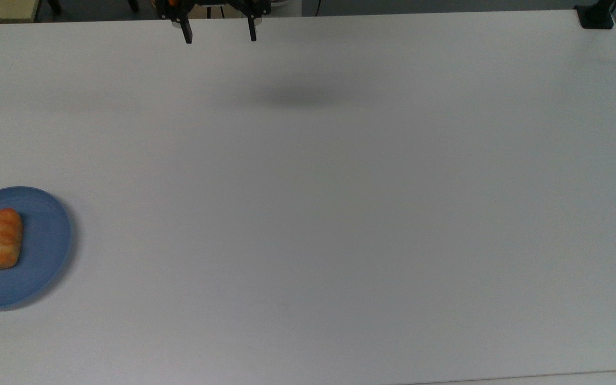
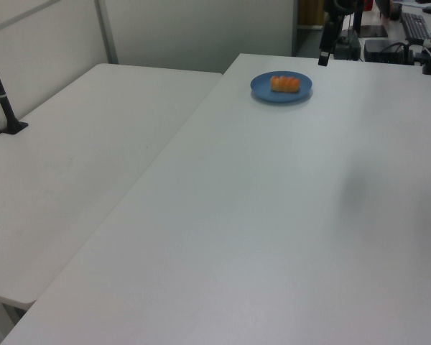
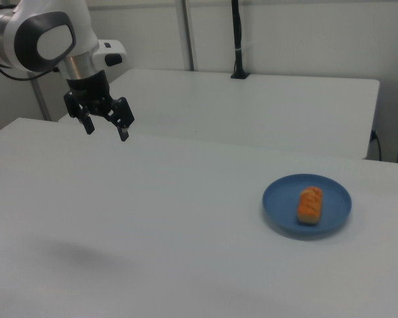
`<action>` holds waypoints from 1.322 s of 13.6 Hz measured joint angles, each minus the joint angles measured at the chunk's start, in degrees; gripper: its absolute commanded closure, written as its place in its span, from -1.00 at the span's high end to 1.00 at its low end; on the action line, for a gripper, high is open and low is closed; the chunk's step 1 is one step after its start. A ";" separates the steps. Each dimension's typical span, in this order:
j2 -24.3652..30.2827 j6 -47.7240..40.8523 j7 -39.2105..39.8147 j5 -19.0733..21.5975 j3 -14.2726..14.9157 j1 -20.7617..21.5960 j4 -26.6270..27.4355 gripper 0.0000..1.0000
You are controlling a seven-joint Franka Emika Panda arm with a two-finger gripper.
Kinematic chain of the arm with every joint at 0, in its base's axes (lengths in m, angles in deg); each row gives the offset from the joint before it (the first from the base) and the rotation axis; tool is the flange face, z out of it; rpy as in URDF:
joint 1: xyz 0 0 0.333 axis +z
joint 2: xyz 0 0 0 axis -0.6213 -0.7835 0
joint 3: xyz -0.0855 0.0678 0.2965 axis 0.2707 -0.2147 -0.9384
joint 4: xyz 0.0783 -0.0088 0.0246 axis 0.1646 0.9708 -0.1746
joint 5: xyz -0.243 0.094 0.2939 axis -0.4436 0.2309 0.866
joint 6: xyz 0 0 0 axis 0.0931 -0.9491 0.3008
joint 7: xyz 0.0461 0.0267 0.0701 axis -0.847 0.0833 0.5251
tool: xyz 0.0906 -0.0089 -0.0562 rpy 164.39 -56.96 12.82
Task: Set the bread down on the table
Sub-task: 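Move the open gripper toward the blue plate with the bread roll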
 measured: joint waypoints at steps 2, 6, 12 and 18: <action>0.00 0.00 0.00 0.00 0.00 0.00 0.00 1.00; 0.00 0.00 0.00 0.00 0.01 -0.01 0.01 1.00; -0.12 -0.18 0.32 0.00 -0.07 0.15 0.21 1.00; -4.67 -0.39 11.40 -1.17 0.54 -4.31 0.51 1.00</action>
